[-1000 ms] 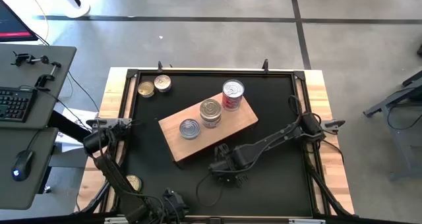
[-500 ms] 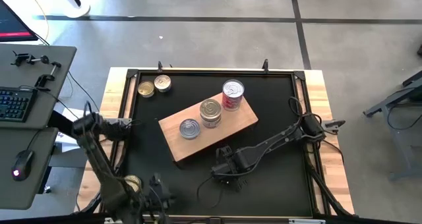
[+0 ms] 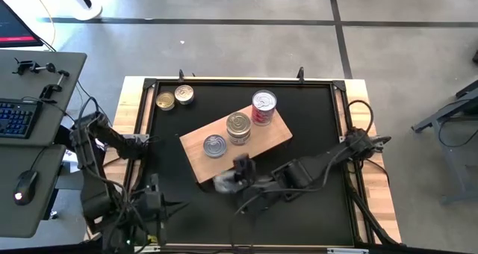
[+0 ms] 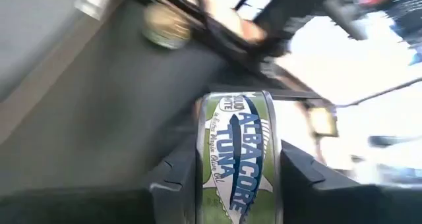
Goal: Stack canned seafood by type on shelf
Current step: Stack the green and white tuna on the top of the other green-white tuna can on the shelf
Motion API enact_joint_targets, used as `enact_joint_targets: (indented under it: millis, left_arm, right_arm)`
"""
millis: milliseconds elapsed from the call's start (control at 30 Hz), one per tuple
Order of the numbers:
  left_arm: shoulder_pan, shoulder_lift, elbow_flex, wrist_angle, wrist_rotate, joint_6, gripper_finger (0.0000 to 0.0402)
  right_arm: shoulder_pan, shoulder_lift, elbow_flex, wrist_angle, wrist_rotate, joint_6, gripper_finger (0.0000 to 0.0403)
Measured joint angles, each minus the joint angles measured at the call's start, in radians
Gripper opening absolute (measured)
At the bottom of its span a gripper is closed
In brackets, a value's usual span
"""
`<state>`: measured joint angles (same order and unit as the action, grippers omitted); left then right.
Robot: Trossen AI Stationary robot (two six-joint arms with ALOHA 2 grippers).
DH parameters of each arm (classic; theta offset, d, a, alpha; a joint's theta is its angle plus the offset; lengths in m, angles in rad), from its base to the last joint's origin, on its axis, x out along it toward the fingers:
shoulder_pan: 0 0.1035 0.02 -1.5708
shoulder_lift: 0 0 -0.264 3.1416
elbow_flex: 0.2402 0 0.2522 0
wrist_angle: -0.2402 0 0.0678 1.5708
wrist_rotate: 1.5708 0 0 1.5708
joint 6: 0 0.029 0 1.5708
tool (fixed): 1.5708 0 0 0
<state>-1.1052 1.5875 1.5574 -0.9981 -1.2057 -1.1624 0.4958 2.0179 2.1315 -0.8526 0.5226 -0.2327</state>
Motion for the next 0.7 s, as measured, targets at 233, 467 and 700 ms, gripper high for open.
enact_joint_targets:
  millis: [233,467,700]
  left_arm:
    - [-0.067,0.001,0.000,0.067,-0.027,-0.042,0.0000]
    - [-0.129,0.000,0.000,0.161,-0.121,0.022,0.0000]
    - [-0.139,0.000,0.000,0.159,-0.158,0.022,0.0000]
  right_arm:
    - [-0.075,0.095,0.065,0.005,0.176,-0.203,0.0141]
    - [-0.121,0.152,0.062,0.098,0.197,-0.364,0.0135]
    - [-0.157,0.199,0.062,0.117,0.218,-0.464,0.0141]
